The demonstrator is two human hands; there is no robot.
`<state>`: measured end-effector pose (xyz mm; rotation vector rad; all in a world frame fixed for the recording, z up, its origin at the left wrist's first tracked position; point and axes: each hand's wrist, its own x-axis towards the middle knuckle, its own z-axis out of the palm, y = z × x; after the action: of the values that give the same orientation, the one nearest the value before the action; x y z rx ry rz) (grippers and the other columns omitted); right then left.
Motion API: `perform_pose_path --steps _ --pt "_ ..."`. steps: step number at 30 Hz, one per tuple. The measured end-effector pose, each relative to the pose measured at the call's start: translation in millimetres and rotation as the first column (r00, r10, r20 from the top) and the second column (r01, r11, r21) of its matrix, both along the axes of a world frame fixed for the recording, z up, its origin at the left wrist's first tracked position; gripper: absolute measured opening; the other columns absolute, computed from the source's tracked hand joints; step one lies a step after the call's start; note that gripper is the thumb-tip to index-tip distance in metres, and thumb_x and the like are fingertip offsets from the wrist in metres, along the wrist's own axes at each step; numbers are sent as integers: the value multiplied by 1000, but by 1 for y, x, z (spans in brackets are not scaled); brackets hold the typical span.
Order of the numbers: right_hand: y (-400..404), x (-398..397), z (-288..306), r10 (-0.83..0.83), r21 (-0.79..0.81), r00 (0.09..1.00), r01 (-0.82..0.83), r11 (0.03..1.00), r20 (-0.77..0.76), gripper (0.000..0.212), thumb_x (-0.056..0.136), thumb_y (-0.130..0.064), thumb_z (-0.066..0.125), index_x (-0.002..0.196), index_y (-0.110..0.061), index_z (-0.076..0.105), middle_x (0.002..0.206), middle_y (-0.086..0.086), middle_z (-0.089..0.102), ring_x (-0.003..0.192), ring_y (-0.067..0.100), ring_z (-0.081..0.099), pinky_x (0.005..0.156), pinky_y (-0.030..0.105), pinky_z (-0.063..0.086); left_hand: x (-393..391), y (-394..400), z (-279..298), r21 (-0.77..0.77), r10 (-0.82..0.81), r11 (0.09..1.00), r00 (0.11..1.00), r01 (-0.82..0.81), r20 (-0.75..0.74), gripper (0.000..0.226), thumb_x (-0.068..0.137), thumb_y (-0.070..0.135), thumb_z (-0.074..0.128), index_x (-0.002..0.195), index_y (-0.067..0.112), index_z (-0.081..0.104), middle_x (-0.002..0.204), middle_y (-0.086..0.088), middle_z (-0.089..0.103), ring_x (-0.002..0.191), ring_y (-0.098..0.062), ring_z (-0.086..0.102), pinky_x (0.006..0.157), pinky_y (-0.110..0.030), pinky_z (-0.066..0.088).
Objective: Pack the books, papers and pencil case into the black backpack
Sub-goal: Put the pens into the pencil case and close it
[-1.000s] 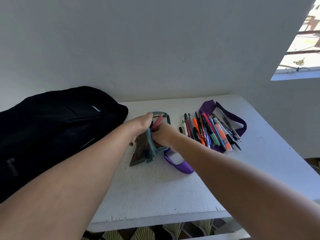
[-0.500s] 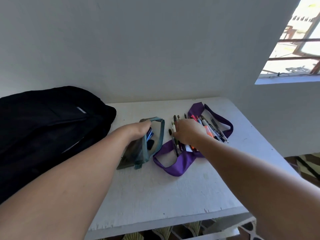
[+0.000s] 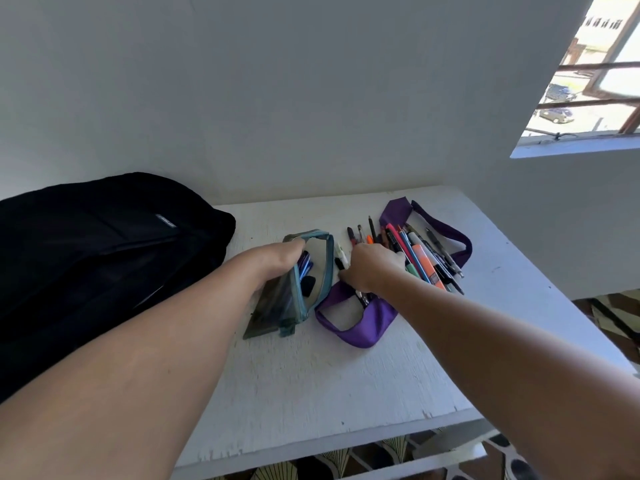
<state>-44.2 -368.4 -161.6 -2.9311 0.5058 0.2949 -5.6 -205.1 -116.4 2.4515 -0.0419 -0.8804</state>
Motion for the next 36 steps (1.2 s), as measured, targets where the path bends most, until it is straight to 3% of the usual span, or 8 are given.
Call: perform_pose_path --steps 4,10,14,18,24,28,31,36 --pt "4 0 3 -23 16 1000 23 1000 -19 24 95 -34 64 82 -17 53 82 0 59 85 27 60 100 51 40 0 -1 1 -4 11 1000 1000 -11 -8 67 108 49 17 157 5 31 159 -24 34 139 -38 39 95 -39 31" --pt "14 3 17 -225 375 899 75 924 376 29 98 -36 50 85 -12 57 76 3 63 66 22 61 56 30 43 -4 -2 1 -49 84 995 996 -83 8 66 108 49 19 159 7 30 163 -22 28 146 -37 33 112 -44 29" --pt "35 0 22 -526 810 791 66 583 314 30 96 -30 57 72 -12 56 69 9 72 50 14 59 50 24 45 -8 -2 6 -128 112 985 994 -113 -12 56 110 44 19 148 10 42 149 -22 45 116 -30 47 94 -39 35" --pt "62 -4 7 -503 965 864 120 232 13 17 99 -26 66 93 -10 70 81 4 76 67 17 77 52 21 54 -13 1 14 -200 196 957 977 -209 -86 47 109 41 26 86 12 55 83 -11 58 63 -24 55 54 -30 32" --pt "73 2 -1 -41 690 997 -11 723 58 16 101 -20 55 94 -12 67 88 5 68 86 25 64 74 34 51 -17 9 24 -279 280 908 949 -311 -146 53 108 50 26 97 10 60 90 -11 59 79 -26 54 59 -31 36" --pt "68 3 16 211 408 974 -228 884 88 23 103 -16 49 103 -6 70 83 2 60 82 23 59 72 31 46 -25 6 27 -196 257 940 957 -281 -138 55 106 53 27 83 10 53 86 -11 57 76 -26 54 59 -32 36" --pt "45 3 19 138 390 976 -194 900 167 29 101 -30 57 92 -7 73 76 2 66 68 21 60 55 28 44 -28 1 31 -134 218 963 970 -232 -111 52 108 51 27 73 16 41 73 -10 42 63 -24 41 53 -31 28" --pt "-14 2 17 -95 189 931 29 982 352 21 97 -40 61 93 -20 65 89 2 69 84 27 66 67 34 52 -29 -2 36 -121 145 980 984 -158 -106 51 110 43 27 69 16 40 54 -11 52 62 -23 40 52 -32 26"
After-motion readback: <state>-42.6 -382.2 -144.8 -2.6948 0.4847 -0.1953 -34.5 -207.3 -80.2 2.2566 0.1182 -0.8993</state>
